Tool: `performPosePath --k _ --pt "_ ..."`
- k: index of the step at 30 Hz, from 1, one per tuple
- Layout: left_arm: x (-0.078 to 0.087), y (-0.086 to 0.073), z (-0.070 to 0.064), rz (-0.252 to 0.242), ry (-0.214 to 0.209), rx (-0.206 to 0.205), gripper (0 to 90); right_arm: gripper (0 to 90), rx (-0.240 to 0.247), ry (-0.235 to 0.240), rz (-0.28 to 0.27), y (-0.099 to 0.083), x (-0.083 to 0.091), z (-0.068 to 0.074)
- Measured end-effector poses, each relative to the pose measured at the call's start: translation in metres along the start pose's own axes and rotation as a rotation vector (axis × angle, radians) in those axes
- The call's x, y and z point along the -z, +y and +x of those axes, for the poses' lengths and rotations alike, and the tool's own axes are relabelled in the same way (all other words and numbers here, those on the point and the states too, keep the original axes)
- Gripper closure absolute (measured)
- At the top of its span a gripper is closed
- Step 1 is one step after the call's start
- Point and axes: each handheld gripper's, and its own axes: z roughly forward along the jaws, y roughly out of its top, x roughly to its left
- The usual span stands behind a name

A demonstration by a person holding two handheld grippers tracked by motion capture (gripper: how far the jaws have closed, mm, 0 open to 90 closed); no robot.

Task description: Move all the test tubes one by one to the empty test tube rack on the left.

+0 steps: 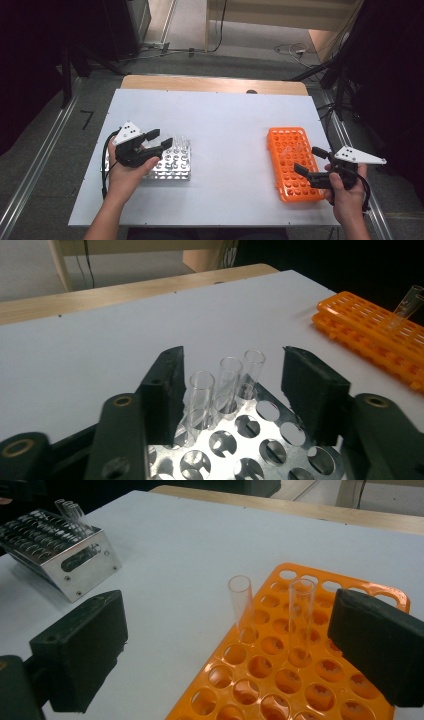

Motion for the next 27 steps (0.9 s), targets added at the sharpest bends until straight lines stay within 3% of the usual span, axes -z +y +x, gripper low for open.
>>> performPosePath --k 11,18,27 --pt "0.016 -0.003 -0.011 -0.031 -0.035 0.0 20.5 5.9 -0.033 -0.031 0.03 0.002 -0.017 -0.011" --pt "0.025 -0.008 -0.014 -0.039 -0.069 0.012 6.5 20.0 -0.07 -0.075 0.063 -0.002 -0.03 -0.021" --pt "0.031 -0.009 -0.013 -0.045 -0.08 0.015 0.8 40.2 -0.113 -0.131 0.139 -0.012 -0.045 -0.033"
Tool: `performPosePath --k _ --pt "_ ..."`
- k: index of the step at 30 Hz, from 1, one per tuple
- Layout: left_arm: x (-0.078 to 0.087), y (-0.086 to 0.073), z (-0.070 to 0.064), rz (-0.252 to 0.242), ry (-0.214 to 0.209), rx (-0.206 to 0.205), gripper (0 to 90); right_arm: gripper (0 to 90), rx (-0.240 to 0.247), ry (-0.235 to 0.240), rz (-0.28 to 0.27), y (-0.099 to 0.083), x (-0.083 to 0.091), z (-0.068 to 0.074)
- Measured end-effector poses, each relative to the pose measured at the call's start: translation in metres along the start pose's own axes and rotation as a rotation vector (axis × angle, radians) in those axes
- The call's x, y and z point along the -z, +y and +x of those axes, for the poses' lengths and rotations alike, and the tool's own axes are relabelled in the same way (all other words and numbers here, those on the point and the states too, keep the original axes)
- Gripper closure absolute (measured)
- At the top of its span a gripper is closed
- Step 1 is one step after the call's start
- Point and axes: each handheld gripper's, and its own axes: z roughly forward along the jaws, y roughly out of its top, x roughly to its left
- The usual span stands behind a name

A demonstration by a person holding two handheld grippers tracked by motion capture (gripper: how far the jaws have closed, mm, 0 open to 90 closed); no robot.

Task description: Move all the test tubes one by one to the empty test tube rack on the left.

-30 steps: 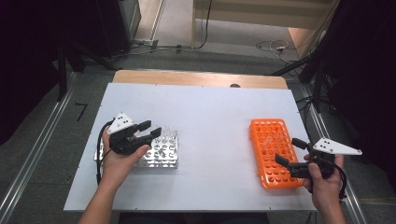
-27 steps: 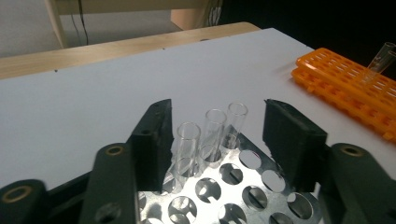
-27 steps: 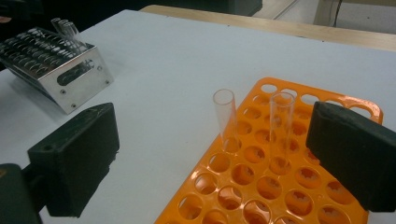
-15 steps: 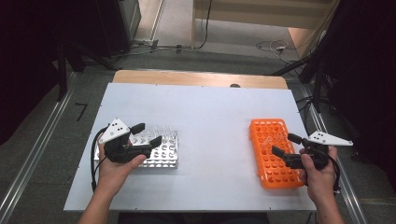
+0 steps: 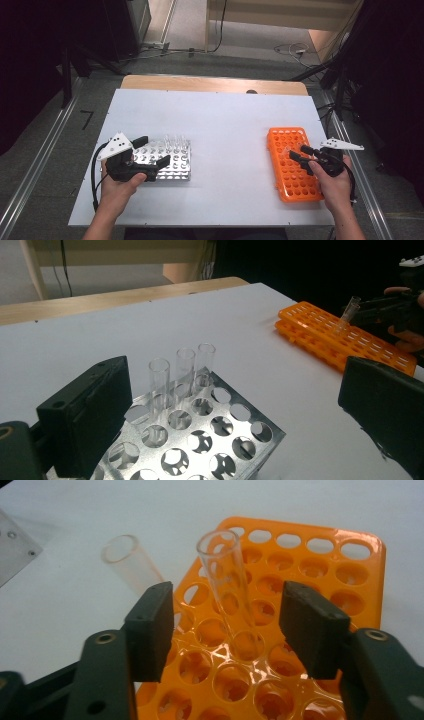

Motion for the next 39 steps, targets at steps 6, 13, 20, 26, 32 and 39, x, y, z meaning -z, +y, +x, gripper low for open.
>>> performPosePath --k 6,13,20,26,32,39 --pt "-0.002 -0.001 -0.002 0.01 0.006 0.0 0.0 49.8 -0.001 -0.022 0.028 -0.001 -0.003 0.0" --pt "-0.002 0.0 -0.003 0.013 0.005 -0.01 0.0 53.8 0.026 -0.077 0.077 0.0 -0.009 0.004" --pt "-0.001 0.001 -0.003 0.009 0.004 -0.007 0.0 58.6 0.057 -0.126 0.087 0.0 -0.011 0.009" --pt "-0.002 0.001 -0.004 0.014 0.0 -0.007 0.0 69.6 0.09 -0.159 0.084 -0.001 -0.012 0.012" --pt "-0.003 0.001 -0.005 0.014 -0.002 -0.009 0.0 73.0 0.085 -0.167 0.08 -0.002 -0.012 0.013" --pt "-0.002 0.001 -0.004 0.011 -0.001 -0.008 0.0 73.6 0.071 -0.167 0.048 -0.003 -0.008 0.012"
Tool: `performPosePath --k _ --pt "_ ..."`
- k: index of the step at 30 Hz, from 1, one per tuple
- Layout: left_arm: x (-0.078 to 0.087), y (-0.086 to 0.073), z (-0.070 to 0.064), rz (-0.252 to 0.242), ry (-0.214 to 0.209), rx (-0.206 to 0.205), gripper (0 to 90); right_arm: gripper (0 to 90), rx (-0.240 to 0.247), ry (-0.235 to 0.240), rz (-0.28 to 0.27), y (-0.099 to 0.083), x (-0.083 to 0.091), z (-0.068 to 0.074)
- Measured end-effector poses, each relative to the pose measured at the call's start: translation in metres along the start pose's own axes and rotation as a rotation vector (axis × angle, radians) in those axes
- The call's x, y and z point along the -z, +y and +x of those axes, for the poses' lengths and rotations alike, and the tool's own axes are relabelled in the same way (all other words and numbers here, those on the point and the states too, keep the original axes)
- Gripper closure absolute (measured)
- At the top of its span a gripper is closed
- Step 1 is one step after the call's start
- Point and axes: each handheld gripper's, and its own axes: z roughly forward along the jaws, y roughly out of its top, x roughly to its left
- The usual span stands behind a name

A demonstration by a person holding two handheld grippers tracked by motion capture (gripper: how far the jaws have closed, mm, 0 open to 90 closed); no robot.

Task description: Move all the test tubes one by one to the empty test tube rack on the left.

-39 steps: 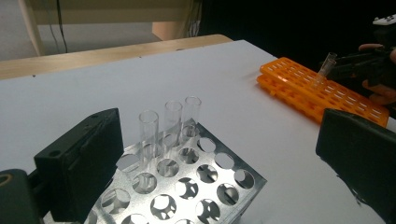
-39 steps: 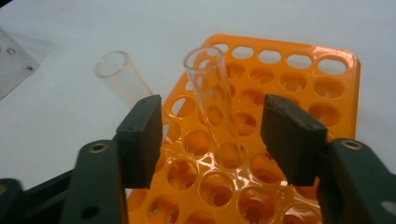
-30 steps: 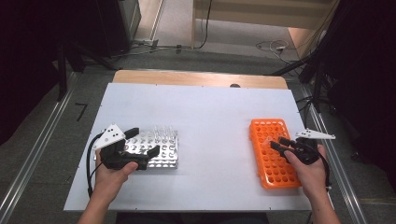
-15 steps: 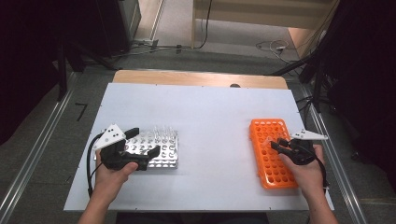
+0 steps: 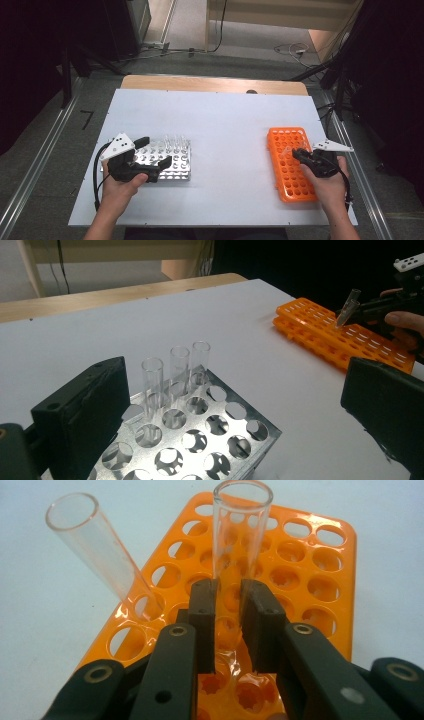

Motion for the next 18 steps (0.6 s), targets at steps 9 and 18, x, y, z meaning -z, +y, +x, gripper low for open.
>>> performPosePath --k 9,18 --pt "0.0 0.0 0.0 0.005 0.0 -0.002 0.0 73.6 -0.021 0.012 -0.076 0.006 0.017 -0.002" --pt "0.001 0.001 -0.001 0.001 -0.002 0.0 0.0 73.7 -0.03 0.015 -0.125 0.012 0.033 -0.005"
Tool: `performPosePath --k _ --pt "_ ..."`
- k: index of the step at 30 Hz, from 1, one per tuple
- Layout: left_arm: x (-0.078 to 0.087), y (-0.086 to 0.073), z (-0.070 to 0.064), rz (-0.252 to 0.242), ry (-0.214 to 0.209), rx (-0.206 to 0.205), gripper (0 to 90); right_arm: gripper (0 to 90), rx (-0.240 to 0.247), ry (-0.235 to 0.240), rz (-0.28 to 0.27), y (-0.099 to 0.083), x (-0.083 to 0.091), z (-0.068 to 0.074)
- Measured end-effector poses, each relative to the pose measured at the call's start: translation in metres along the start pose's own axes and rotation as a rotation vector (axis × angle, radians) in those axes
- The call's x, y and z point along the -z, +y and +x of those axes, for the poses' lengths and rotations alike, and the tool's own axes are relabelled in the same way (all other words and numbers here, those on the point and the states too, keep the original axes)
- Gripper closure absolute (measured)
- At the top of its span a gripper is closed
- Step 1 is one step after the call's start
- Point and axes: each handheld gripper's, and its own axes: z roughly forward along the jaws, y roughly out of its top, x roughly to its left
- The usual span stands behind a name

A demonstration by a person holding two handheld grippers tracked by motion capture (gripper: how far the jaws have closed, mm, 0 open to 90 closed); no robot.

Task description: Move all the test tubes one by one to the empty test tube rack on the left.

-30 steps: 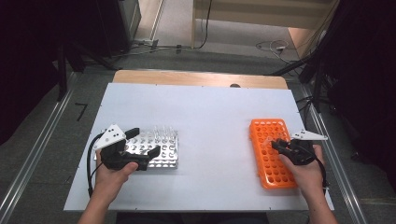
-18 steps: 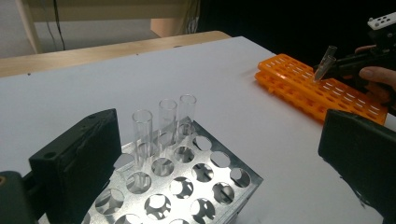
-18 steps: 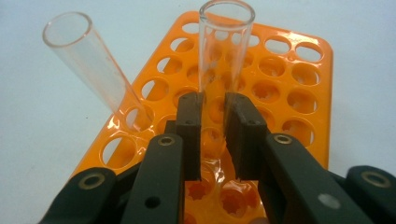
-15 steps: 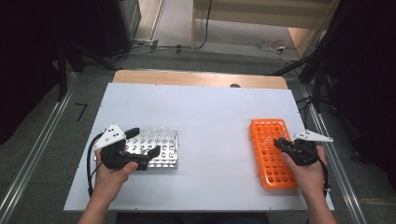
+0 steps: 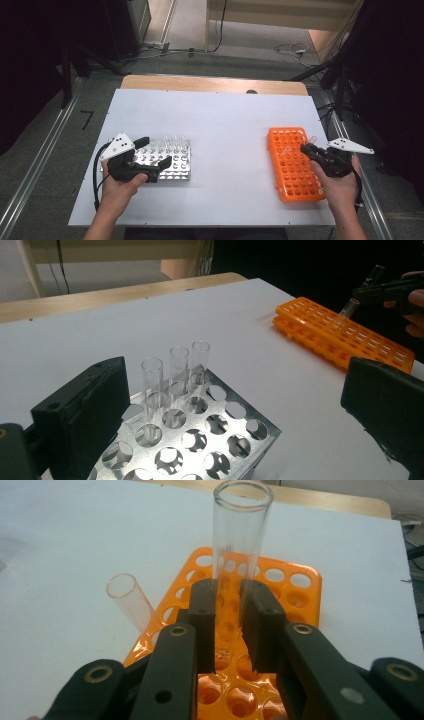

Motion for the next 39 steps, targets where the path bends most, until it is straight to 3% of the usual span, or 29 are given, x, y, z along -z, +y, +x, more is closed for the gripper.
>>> performPosePath --k 9,21,39 --pt "0.001 0.001 -0.001 -0.002 -0.001 -0.003 0.0 73.7 0.027 0.015 -0.027 0.011 0.016 0.008" --pt "0.001 0.003 -0.005 -0.005 -0.01 -0.013 0.0 73.7 0.076 0.083 -0.06 0.027 0.03 0.033" --pt "-0.004 0.006 -0.016 0.0 -0.035 -0.035 0.0 73.7 0.139 0.201 -0.058 0.032 0.022 0.073"
